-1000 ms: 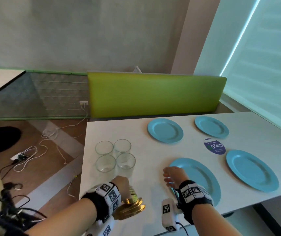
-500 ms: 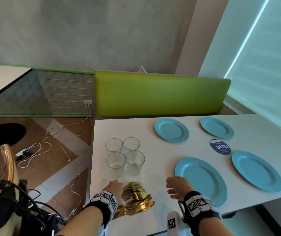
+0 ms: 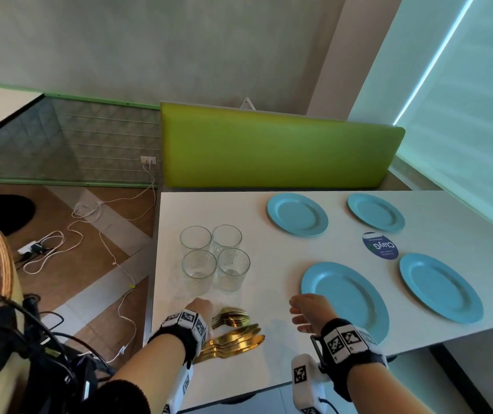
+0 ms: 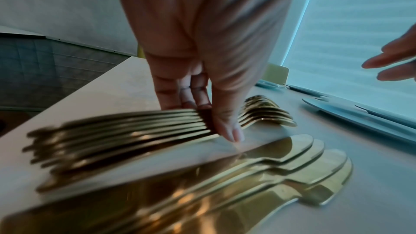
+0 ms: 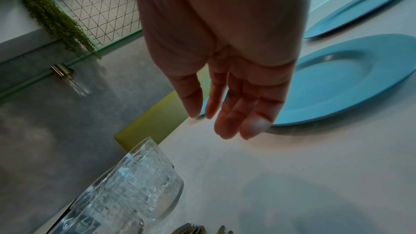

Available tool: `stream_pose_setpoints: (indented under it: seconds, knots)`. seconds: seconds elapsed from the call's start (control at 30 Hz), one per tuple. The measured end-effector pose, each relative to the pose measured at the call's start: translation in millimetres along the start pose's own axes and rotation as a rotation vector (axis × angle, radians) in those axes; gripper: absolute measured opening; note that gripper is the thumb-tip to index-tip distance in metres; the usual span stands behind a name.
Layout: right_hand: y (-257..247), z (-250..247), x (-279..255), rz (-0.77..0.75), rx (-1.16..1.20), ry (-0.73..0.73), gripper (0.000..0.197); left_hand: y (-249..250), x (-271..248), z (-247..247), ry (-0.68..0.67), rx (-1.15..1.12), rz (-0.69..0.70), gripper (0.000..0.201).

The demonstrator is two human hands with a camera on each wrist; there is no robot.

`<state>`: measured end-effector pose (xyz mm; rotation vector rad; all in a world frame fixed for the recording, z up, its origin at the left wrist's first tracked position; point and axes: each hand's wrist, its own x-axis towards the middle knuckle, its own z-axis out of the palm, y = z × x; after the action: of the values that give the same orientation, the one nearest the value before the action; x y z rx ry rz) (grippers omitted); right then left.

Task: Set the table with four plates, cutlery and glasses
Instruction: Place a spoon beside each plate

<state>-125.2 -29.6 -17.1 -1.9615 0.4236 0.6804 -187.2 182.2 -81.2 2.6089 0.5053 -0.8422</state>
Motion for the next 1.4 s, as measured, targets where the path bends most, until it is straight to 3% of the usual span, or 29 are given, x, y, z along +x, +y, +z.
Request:
stream_pose_setpoints:
  seconds: [0.07, 0.13, 0.17, 0.27, 0.3, 0.53, 0.67, 0.77, 0.83, 1.13, 1.4]
  knots:
    - [1, -1, 0, -0.001, -0.009, 0.000, 0.017, 1, 5, 10, -0.002, -0.032, -0.030, 0.068]
    - [1, -1, 0, -0.003, -0.014, -0.003, 0.019, -3, 14, 22, 0.068, -0.040, 0.001, 0.104]
    - [0, -1, 0, -0.006, -0.016, -0.005, 0.020, -2, 14, 23, 0.061, -0.033, -0.004, 0.107]
    - [-4, -2, 0, -0.020, -0.021, -0.007, 0.021, 5, -5, 4, 0.059, -0.006, 0.000, 0.044]
    - [-5, -1, -1, -0.025, -0.026, -0.009, 0.021, 7, -7, -3, 0.069, -0.013, 0.042, 0.036]
    - [-14, 4, -8, -0.053, -0.116, -0.123, 0.007, 36, -11, -31, 0.070, -0.181, 0.177, 0.033]
    - [-16, 4, -15, -0.143, -0.105, -0.212, 0.014, 66, -12, -35, 0.051, -0.529, 0.212, 0.030]
    - [-19, -6, -15, -0.209, -0.044, -0.170, 0.019, 95, -12, -28, -0.061, -0.897, 0.225, 0.009]
    - [-19, -21, -10, -0.230, 0.001, -0.110, 0.019, 113, -11, -26, -0.102, -1.027, 0.249, 0.011]
    - [-14, -105, 35, -0.217, 0.135, -0.047, 0.017, 207, 7, -34, -0.191, -1.084, 0.385, 0.014]
    - [-20, -203, 111, -0.220, 0.055, 0.046, 0.022, 288, 51, -52, -0.039, -1.023, 0.245, 0.023]
